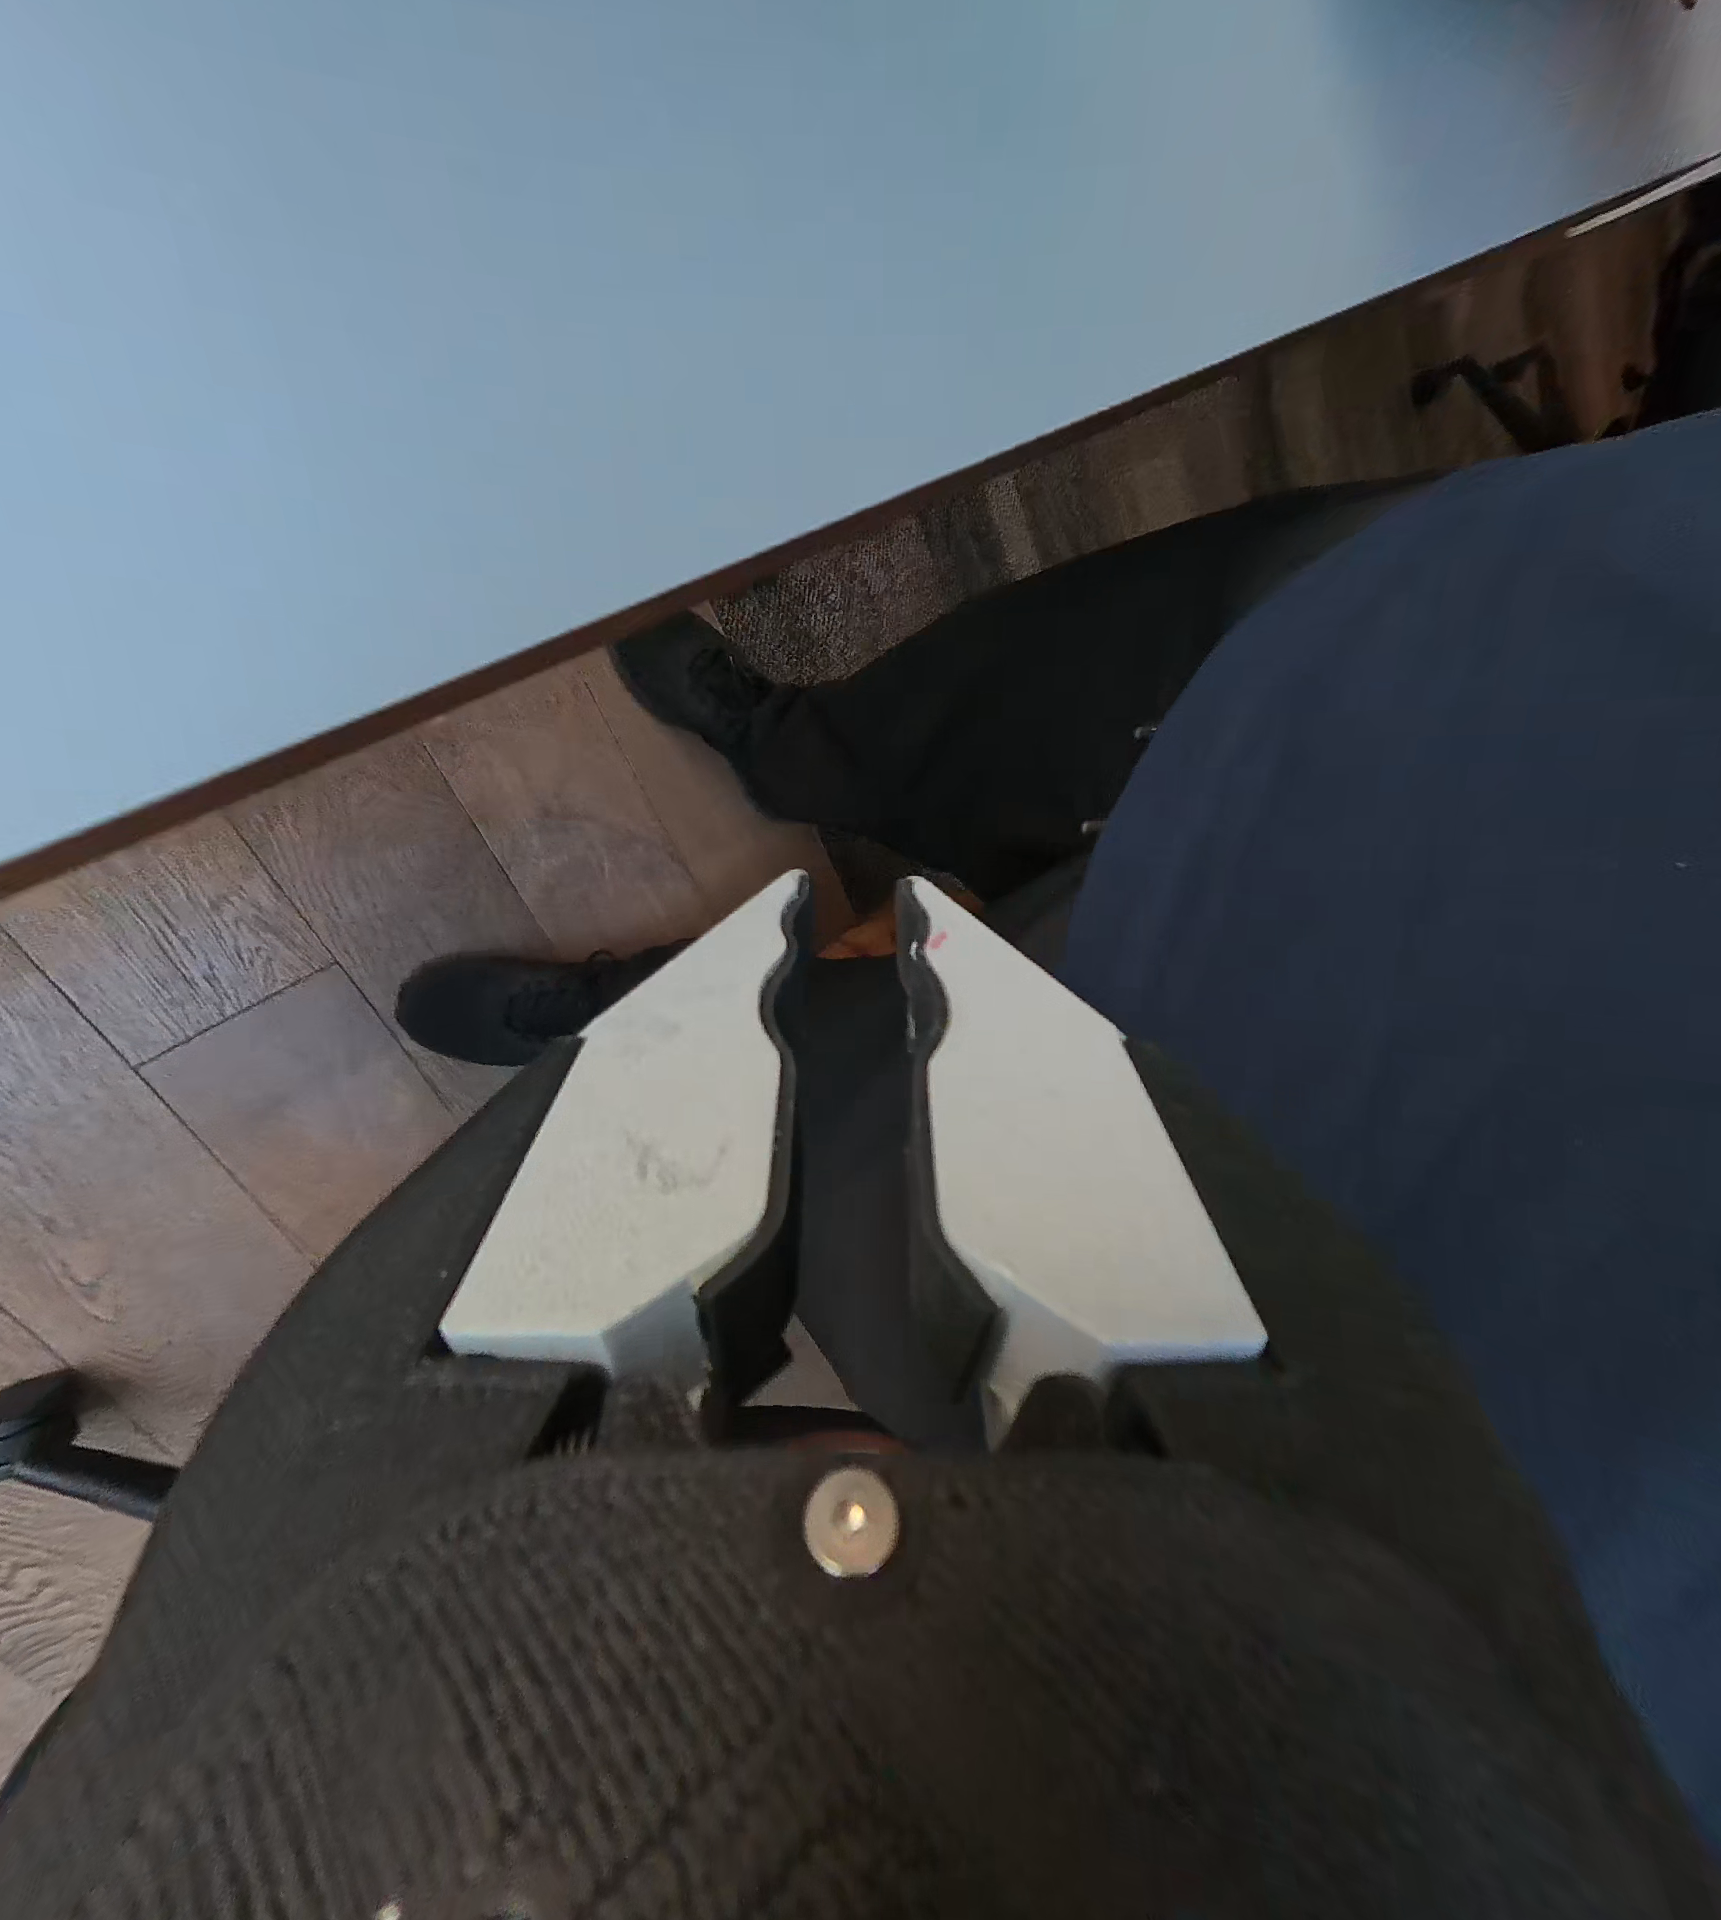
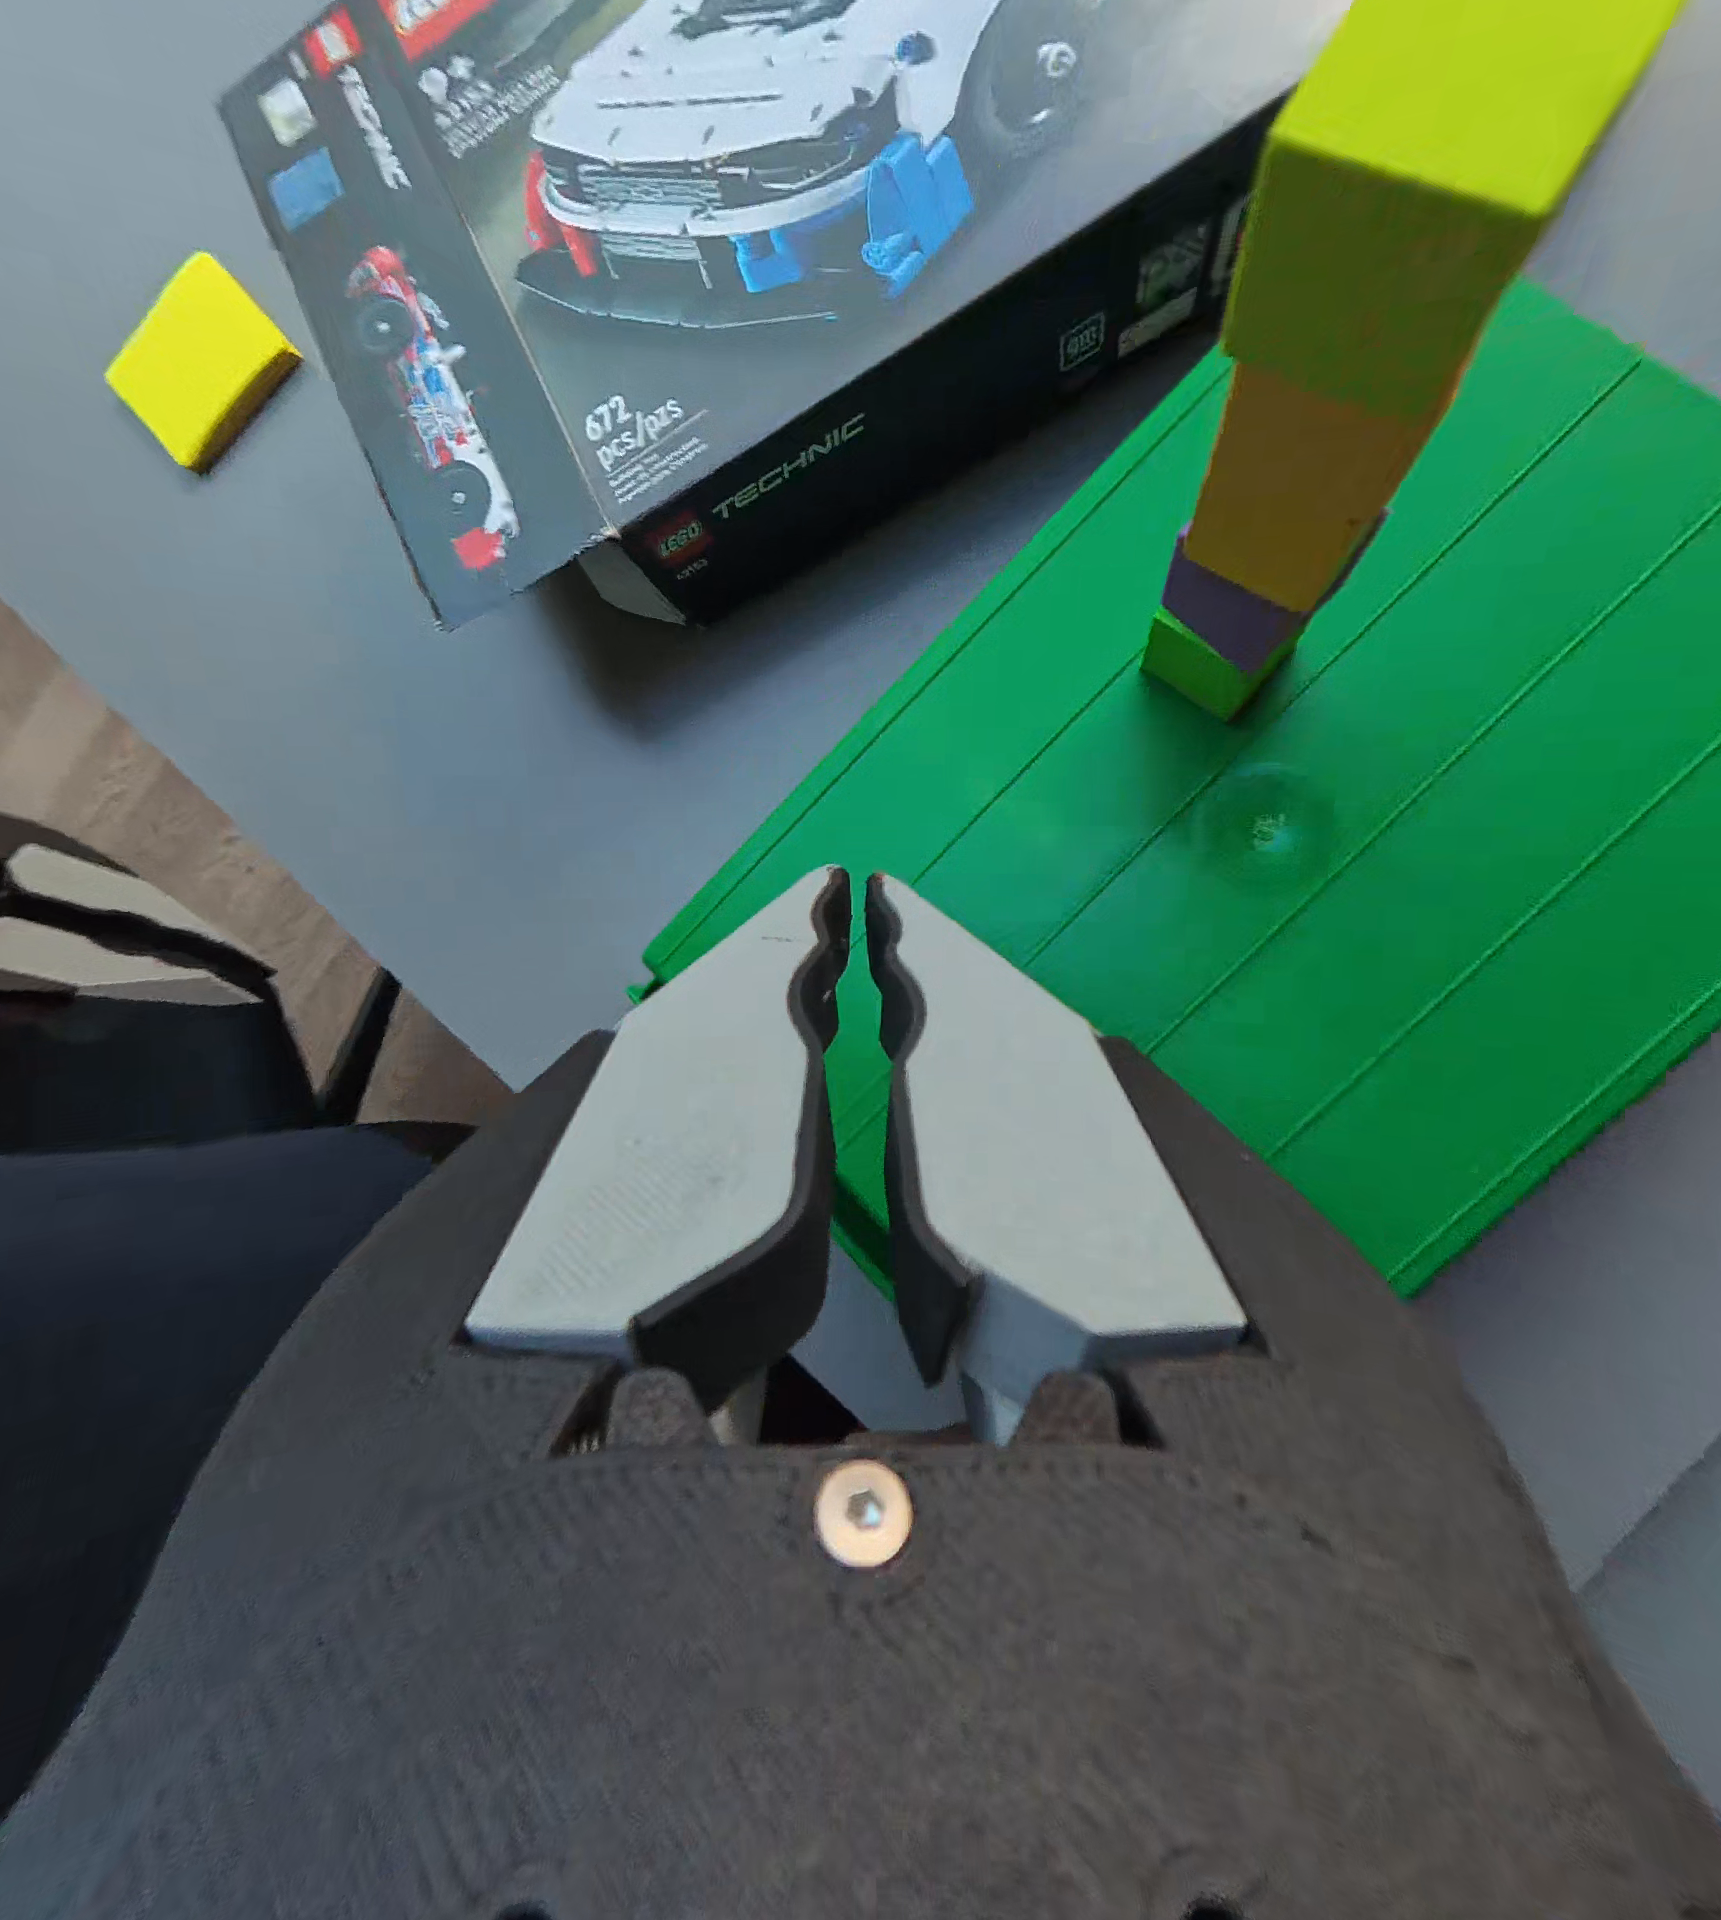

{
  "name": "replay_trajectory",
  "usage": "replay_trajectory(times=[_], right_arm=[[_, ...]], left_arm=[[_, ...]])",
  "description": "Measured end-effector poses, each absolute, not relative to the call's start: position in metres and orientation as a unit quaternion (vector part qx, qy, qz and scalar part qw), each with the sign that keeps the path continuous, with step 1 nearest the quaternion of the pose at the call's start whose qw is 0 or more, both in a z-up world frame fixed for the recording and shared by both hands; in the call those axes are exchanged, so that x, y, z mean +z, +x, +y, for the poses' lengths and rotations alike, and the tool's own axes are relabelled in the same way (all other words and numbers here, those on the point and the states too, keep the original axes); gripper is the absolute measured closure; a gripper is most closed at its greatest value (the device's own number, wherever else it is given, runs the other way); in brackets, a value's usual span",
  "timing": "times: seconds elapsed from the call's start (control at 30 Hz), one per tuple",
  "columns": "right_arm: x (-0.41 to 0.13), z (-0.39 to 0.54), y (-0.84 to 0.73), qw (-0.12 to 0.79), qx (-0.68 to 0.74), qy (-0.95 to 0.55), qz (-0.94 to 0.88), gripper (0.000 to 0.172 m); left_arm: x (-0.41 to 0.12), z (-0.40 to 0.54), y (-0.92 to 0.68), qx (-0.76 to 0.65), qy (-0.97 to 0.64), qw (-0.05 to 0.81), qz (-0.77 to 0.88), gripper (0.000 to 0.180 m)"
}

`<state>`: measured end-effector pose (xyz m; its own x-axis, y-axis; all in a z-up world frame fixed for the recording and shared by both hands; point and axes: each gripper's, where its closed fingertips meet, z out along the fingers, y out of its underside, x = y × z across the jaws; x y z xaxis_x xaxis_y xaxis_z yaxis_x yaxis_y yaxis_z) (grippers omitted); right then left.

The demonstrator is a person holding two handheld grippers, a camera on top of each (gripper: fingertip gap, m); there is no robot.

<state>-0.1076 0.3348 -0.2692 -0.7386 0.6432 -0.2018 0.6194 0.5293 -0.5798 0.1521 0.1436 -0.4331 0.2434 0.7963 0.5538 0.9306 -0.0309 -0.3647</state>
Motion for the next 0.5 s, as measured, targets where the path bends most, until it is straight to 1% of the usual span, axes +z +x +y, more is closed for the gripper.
replay_trajectory(times=[0.1, 0.2, 0.27, 0.37, 0.5], right_arm=[[-0.278, 0.323, -0.118, 0.035, 0.31, -0.407, -0.859, 0.171], [-0.26, 0.319, -0.139, 0.039, 0.353, -0.451, -0.819, 0.171], [-0.242, 0.304, -0.145, 0.04, 0.389, -0.427, -0.815, 0.171], [-0.228, 0.285, -0.157, 0.113, 0.385, -0.375, -0.835, 0.172], [-0.226, 0.255, -0.167, 0.151, 0.369, -0.334, -0.854, 0.172]], left_arm=[[-0.432, 0.131, 0.157, -0.104, -0.689, 0.363, -0.619, 0.168], [-0.431, 0.117, 0.16, -0.093, -0.68, 0.372, -0.625, 0.169], [-0.432, 0.108, 0.164, -0.089, -0.675, 0.371, -0.631, 0.169], [-0.437, 0.098, 0.171, -0.087, -0.68, 0.357, -0.634, 0.171], [-0.441, 0.094, 0.177, -0.095, -0.698, 0.34, -0.622, 0.171]])
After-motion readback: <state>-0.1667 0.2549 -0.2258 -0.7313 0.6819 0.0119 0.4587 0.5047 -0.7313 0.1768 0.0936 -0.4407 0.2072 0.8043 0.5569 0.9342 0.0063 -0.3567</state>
